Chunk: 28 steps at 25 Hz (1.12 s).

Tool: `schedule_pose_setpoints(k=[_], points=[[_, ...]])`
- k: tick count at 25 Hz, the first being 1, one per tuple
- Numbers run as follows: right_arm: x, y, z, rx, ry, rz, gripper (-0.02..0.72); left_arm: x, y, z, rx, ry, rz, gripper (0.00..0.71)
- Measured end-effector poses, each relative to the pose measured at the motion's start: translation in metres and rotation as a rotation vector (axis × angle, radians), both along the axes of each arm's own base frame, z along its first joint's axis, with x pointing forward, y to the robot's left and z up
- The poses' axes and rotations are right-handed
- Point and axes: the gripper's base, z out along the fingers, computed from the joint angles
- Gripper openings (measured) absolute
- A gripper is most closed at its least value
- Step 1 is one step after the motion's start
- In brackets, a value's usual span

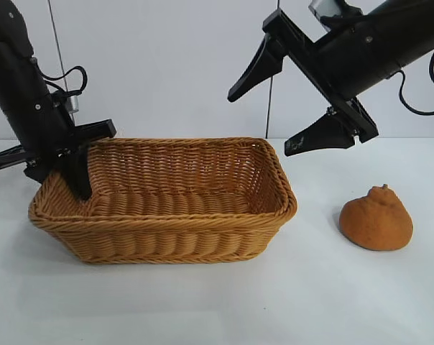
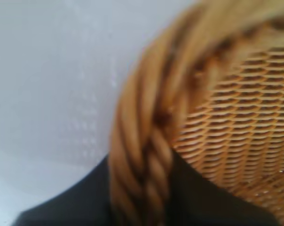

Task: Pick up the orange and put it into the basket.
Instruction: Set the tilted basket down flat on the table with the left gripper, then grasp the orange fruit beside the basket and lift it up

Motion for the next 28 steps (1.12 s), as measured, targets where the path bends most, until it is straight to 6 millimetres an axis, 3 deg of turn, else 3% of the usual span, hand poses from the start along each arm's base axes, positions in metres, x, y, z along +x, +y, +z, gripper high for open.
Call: schedule_pose_setpoints(k=[10, 15, 20, 28], points=[[0.000, 0.000, 0.000, 0.000, 0.000, 0.000, 0.652, -0.015, 0.013, 0.084, 0.100, -0.185, -0.067, 0.467], [0.000, 0.000, 0.000, 0.000, 0.000, 0.000, 0.652, -0.023, 0.031, 0.115, 0.167, -0.250, -0.061, 0.467], [0.000, 0.000, 0.000, 0.000, 0.000, 0.000, 0.652, -0.029, 0.046, 0.132, 0.272, -0.293, -0.068, 0.470], [0.000, 0.000, 0.000, -0.001, 0.000, 0.000, 0.652, -0.036, 0.050, 0.134, 0.315, -0.231, -0.071, 0.578]])
